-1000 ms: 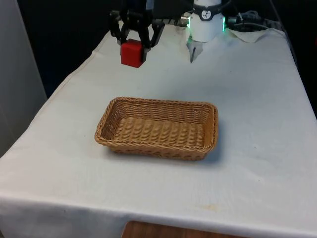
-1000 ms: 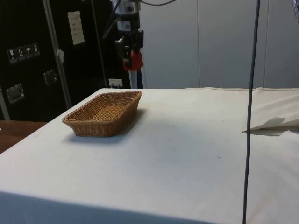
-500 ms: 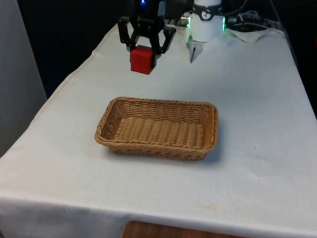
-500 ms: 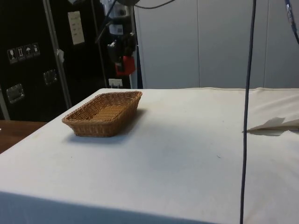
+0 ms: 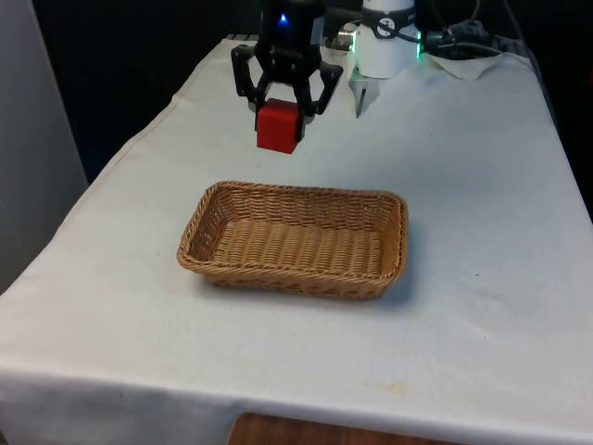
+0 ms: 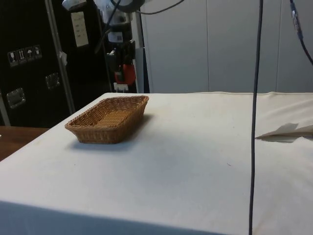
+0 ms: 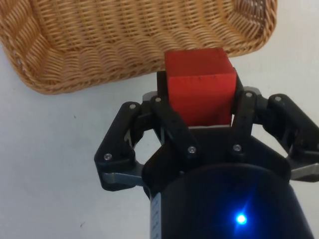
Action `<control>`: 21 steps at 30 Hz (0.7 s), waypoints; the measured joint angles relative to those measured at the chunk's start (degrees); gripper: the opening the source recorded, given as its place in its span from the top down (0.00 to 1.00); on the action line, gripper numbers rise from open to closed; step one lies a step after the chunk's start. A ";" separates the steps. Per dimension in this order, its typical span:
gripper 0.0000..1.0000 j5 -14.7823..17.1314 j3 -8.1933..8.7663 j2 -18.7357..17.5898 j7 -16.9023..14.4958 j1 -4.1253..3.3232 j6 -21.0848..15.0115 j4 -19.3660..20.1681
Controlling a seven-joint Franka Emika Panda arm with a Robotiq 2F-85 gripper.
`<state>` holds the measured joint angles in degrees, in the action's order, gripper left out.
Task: Pick up the cube and place it into the basket.
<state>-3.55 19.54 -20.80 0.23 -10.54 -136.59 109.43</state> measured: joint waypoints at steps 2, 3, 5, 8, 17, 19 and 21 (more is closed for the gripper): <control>1.00 0.00 -0.29 -0.29 -0.23 0.00 -0.29 -0.06; 1.00 0.00 -0.46 -0.46 -0.40 0.00 -0.46 -0.11; 1.00 0.00 -0.86 -1.09 -0.74 0.00 -0.69 -0.57; 1.00 0.00 -1.20 -1.89 -1.03 0.00 -0.69 -1.38; 1.00 0.46 -1.95 -6.07 -1.66 0.00 -0.63 -6.07; 1.00 0.86 -2.06 -7.33 -1.95 0.00 -0.52 -7.56; 1.00 1.03 -2.06 -8.02 -2.12 0.00 -0.46 -8.37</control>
<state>-2.52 17.48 -28.82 -1.89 -10.54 -137.05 101.07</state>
